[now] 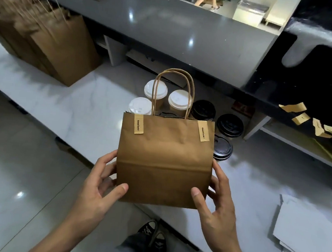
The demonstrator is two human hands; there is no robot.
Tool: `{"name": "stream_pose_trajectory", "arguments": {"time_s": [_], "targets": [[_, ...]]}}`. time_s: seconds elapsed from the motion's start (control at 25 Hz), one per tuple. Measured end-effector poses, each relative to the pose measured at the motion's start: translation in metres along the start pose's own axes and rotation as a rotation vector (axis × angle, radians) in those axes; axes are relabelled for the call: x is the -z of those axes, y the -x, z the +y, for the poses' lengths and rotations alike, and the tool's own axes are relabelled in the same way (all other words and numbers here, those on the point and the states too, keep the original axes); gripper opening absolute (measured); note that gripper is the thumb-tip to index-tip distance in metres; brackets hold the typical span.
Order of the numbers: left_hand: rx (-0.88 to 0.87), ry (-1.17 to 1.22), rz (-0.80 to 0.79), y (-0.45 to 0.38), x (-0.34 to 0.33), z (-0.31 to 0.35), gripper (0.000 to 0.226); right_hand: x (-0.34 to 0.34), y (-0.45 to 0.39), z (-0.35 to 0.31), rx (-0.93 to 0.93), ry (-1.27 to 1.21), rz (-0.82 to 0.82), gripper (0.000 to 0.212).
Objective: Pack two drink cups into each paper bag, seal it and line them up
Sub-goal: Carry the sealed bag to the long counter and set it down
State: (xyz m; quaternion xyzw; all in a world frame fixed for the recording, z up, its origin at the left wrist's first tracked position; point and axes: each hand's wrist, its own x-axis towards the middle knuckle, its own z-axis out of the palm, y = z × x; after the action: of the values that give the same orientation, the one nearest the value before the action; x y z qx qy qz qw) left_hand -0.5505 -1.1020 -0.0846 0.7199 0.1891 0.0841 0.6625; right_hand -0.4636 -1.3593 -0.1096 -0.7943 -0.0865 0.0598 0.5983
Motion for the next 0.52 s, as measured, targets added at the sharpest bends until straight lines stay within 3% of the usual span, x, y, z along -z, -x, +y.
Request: {"name": "stream_pose_trajectory", "arguments": {"time_s": [0.52], "targets": [[0.013,-0.011,0.29,0.043,0.052,0.003,0.079,-0.075,-0.043,-0.032,0.072,-0.063,-0.317,0.074]]}}
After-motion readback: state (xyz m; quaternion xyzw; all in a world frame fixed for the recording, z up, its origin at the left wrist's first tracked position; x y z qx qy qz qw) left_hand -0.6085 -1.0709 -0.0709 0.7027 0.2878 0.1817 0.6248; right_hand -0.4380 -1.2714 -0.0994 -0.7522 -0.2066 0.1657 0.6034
